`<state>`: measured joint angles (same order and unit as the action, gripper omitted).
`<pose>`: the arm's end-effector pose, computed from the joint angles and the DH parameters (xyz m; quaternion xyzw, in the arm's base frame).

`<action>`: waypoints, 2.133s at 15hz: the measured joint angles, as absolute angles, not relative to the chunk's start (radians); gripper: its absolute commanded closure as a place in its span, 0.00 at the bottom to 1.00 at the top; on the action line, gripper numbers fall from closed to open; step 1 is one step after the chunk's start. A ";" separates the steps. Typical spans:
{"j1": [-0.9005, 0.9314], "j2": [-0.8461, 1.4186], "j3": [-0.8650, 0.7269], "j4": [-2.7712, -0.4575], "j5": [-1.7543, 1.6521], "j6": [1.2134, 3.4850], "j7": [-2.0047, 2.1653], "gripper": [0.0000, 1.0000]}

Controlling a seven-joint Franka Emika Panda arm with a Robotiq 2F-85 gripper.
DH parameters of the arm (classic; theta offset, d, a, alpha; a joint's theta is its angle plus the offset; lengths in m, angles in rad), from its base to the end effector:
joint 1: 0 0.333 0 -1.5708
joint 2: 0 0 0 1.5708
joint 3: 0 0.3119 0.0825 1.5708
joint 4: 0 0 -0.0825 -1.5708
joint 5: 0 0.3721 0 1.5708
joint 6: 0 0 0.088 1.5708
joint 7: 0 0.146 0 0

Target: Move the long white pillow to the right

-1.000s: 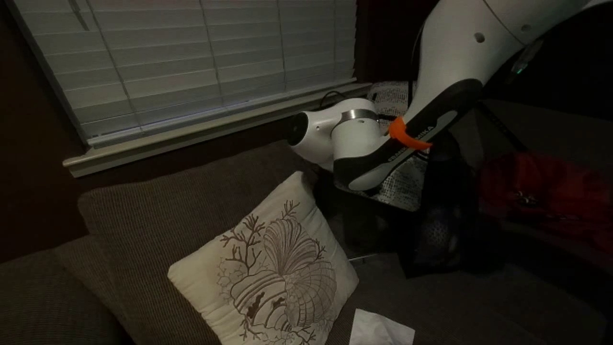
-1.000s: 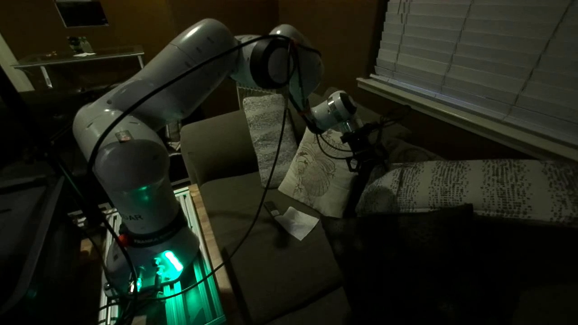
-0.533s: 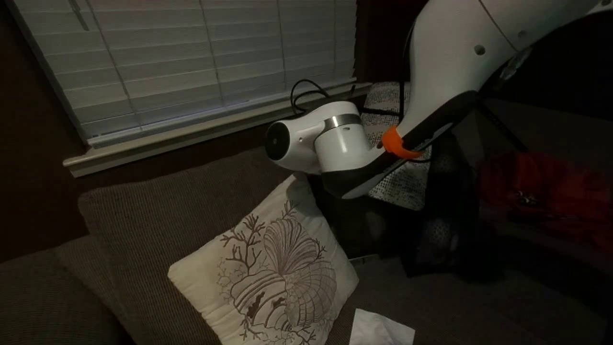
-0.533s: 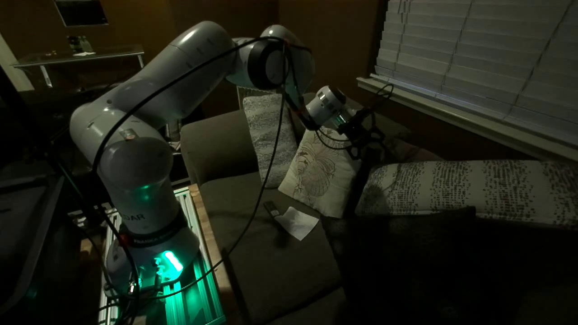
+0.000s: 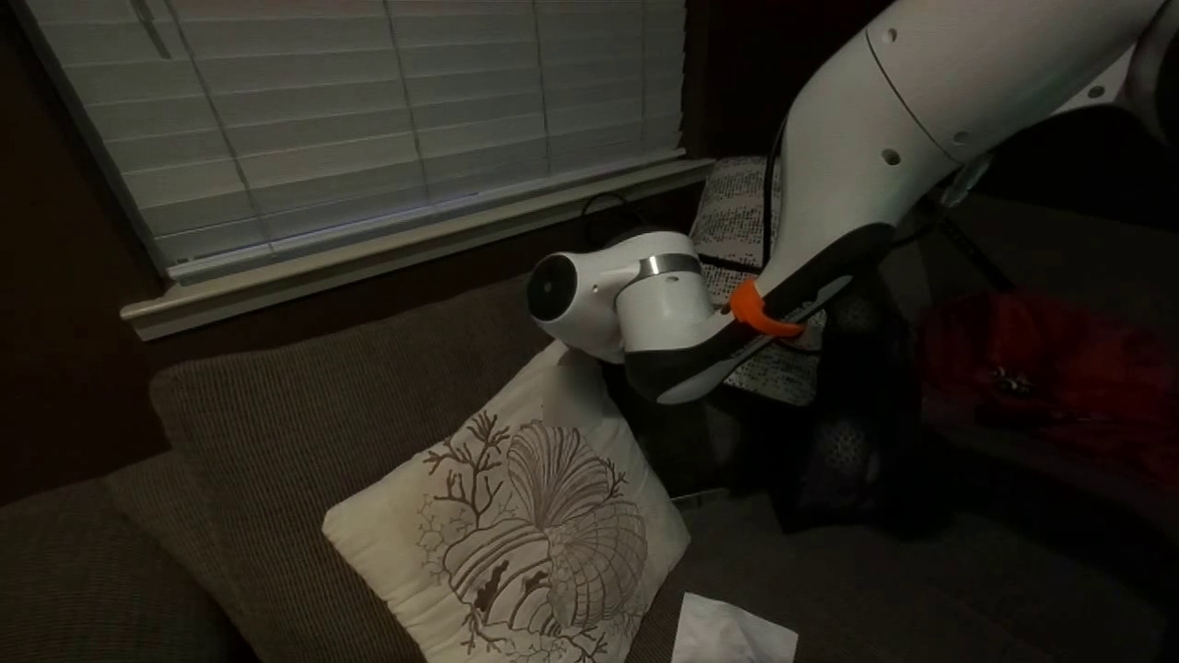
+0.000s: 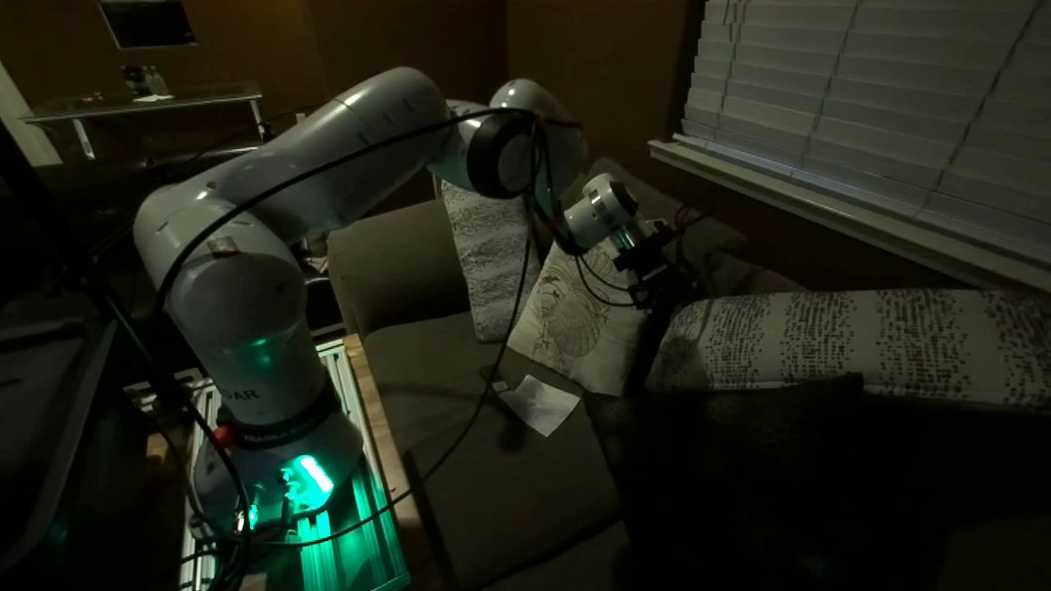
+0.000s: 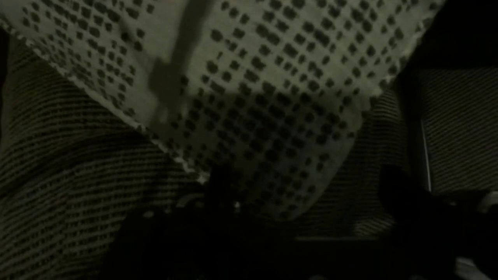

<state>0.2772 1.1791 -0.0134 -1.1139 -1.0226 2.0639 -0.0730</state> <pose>0.7275 0.1224 0.0618 0.8032 0.4229 -0.0604 0.4151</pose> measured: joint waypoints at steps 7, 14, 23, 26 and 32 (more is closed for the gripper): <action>0.314 1.209 -0.060 -1.104 -1.034 2.042 -0.005 0.26; 0.383 1.244 -0.135 -1.052 -1.077 1.962 0.134 0.75; 0.449 1.191 -0.219 -1.066 -1.079 1.908 0.355 0.95; 0.451 1.101 -0.254 -1.098 -1.078 1.907 0.450 0.95; 0.327 0.959 -0.187 -1.065 -1.074 1.917 0.349 0.80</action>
